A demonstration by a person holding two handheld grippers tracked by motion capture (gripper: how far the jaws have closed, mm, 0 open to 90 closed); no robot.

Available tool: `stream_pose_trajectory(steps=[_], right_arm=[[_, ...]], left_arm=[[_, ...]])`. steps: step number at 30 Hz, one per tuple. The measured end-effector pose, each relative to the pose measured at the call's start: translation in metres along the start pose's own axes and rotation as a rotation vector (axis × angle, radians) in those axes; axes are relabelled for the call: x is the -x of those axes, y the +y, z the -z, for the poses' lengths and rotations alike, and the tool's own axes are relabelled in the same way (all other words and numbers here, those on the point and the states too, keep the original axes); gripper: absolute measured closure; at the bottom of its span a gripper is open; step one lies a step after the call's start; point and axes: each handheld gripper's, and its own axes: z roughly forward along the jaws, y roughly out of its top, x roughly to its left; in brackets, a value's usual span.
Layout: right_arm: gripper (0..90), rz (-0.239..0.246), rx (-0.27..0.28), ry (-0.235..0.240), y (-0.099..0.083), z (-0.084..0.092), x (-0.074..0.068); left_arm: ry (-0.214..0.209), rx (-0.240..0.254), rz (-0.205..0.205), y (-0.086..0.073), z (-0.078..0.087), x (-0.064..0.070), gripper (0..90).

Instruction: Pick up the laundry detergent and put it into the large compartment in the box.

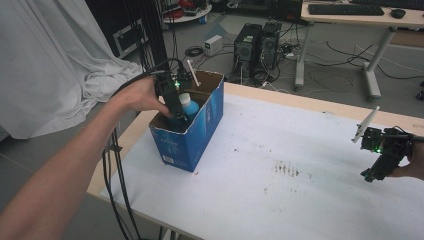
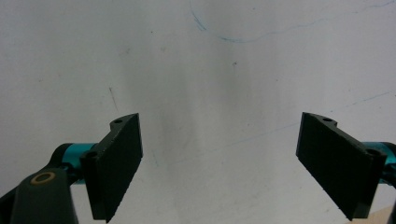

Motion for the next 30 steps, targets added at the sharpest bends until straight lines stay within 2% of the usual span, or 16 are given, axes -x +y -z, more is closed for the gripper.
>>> stream_pose_trajectory(steps=[28, 30], right_arm=[[13.9, -0.002, 0.009, -0.002, -0.0023, 0.0000, -0.0008], [13.9, 0.002, 0.014, -0.002, -0.0022, -0.0005, -0.0005]], left_arm=[[0.005, 0.002, 0.004, 0.0041, -0.0021, 0.0006, 37.3], [0.009, -0.004, -0.006, 0.0040, -0.0023, 0.0008, 37.2]])
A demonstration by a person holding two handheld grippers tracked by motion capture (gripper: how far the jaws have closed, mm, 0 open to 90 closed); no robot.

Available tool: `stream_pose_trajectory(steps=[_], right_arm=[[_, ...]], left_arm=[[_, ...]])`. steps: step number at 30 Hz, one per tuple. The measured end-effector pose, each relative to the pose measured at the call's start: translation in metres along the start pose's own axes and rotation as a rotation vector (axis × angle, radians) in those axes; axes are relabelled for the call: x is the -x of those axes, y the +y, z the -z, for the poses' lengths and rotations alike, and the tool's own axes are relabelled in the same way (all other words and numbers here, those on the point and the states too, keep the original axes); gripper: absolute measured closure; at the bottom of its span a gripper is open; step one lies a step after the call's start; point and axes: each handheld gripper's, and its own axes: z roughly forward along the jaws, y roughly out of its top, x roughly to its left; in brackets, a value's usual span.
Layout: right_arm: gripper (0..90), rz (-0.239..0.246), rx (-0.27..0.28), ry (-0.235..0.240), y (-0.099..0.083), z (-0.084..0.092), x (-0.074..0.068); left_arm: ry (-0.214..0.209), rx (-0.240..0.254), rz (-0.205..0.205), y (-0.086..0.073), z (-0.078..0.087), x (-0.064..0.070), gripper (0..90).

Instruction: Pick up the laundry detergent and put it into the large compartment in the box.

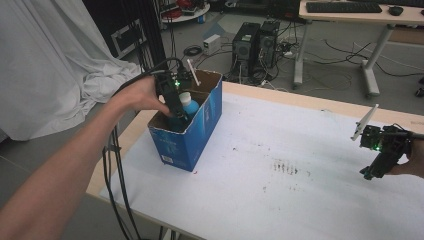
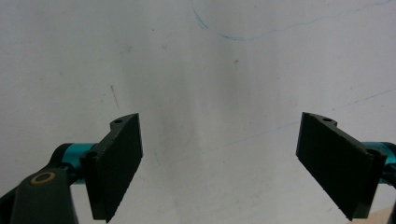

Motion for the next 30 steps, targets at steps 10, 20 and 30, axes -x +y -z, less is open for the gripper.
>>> stream_pose_trajectory(steps=[10, 20, 30], right_arm=[[13.9, -0.003, -0.004, 0.002, -0.001, 0.000, 0.000], [13.8, -0.008, -0.003, 0.003, -0.001, 0.001, -0.001], [13.9, -0.013, -0.002, 0.004, -0.001, 0.003, -0.001]], left_arm=[[-0.005, -0.008, 0.009, -0.001, -0.002, -0.001, 32.0], [0.011, 0.003, 0.024, -0.002, 0.002, -0.002, 27.8], [0.037, 0.004, 0.011, 0.000, 0.014, 0.001, 24.5]])
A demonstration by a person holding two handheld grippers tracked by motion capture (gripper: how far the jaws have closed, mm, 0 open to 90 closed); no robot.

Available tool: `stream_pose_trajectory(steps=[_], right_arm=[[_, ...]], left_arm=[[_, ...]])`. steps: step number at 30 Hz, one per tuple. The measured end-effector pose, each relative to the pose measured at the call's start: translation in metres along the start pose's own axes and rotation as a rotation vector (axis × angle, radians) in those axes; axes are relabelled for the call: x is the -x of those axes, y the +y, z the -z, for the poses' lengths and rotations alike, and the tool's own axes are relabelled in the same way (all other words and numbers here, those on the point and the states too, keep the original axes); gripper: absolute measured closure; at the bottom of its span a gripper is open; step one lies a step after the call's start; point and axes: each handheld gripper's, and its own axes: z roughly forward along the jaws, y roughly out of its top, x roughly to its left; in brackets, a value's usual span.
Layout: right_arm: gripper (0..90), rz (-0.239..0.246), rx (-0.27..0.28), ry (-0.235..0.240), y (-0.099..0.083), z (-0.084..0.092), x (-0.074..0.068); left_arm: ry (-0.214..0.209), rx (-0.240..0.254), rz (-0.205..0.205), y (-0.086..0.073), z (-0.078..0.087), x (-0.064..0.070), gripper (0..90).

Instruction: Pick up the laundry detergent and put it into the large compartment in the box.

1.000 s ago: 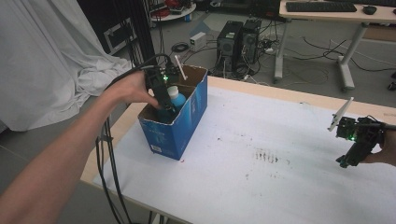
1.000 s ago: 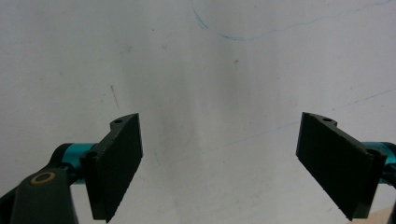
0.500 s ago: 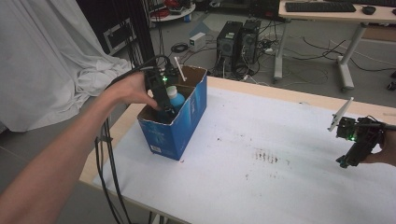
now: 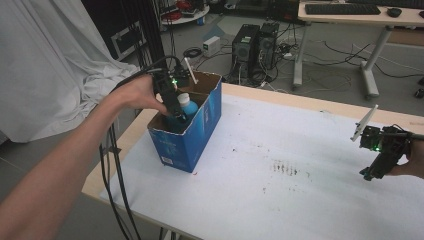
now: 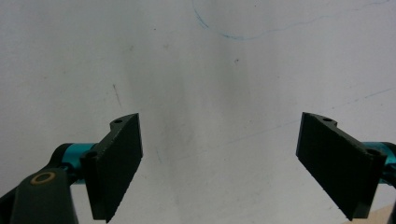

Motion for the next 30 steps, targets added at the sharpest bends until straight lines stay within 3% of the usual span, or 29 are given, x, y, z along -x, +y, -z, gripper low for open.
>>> stream_pose_trajectory(steps=[15, 21, 27, 28, 30], right_arm=[[13.9, 0.009, 0.007, -0.004, -0.001, 0.003, 0.000], [13.9, -0.001, 0.007, -0.005, -0.001, 0.003, 0.000], [13.8, 0.003, 0.010, -0.007, -0.001, 0.004, 0.000], [13.8, 0.003, 0.009, -0.006, -0.001, 0.004, -0.001], [13.8, 0.004, 0.012, -0.009, -0.002, 0.005, 0.000]], left_arm=[[0.066, 0.027, -0.023, 0.010, 0.037, 0.007, 19.6], [0.093, 0.061, -0.085, 0.027, 0.057, 0.022, 19.6], [0.087, 0.077, -0.156, 0.049, 0.066, 0.043, 19.6], [0.075, 0.081, -0.194, 0.059, 0.066, 0.055, 19.6], [0.062, 0.080, -0.228, 0.070, 0.065, 0.065, 19.6]])
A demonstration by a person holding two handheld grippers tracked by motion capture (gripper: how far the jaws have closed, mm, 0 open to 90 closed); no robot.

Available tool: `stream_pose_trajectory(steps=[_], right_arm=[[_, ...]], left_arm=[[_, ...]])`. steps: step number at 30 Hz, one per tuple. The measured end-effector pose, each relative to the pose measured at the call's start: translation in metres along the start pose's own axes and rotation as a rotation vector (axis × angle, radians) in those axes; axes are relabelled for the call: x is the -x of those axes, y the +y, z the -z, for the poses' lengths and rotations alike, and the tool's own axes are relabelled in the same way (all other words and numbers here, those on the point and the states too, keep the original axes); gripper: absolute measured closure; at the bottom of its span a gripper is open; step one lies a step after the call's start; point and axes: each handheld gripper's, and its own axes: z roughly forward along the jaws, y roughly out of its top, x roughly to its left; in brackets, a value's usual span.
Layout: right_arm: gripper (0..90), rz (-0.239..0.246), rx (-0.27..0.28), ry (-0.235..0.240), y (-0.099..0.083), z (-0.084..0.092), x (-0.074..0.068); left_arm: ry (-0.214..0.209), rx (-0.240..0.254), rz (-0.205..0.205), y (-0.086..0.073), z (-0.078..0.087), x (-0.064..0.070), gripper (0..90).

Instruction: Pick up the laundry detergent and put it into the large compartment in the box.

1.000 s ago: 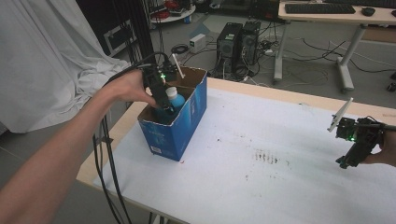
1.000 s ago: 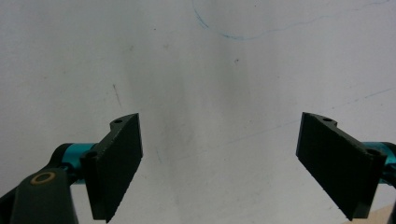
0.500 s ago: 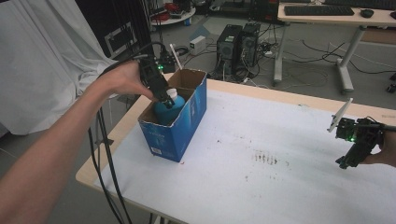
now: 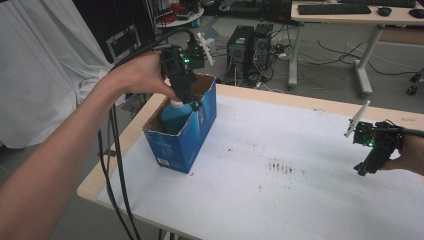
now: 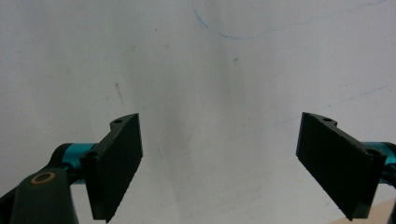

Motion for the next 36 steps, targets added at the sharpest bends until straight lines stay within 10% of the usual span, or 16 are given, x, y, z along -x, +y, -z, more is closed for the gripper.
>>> stream_pose_trajectory(steps=[15, 36], right_arm=[[13.9, -0.006, -0.001, -0.002, -0.001, 0.004, -0.002], [13.9, 0.009, 0.001, -0.022, 0.000, 0.015, -0.012]], left_arm=[[-0.075, 0.010, -0.179, 0.065, -0.024, 0.048, 16.8], [-0.139, -0.062, -0.247, 0.082, -0.099, 0.087, 16.8]])
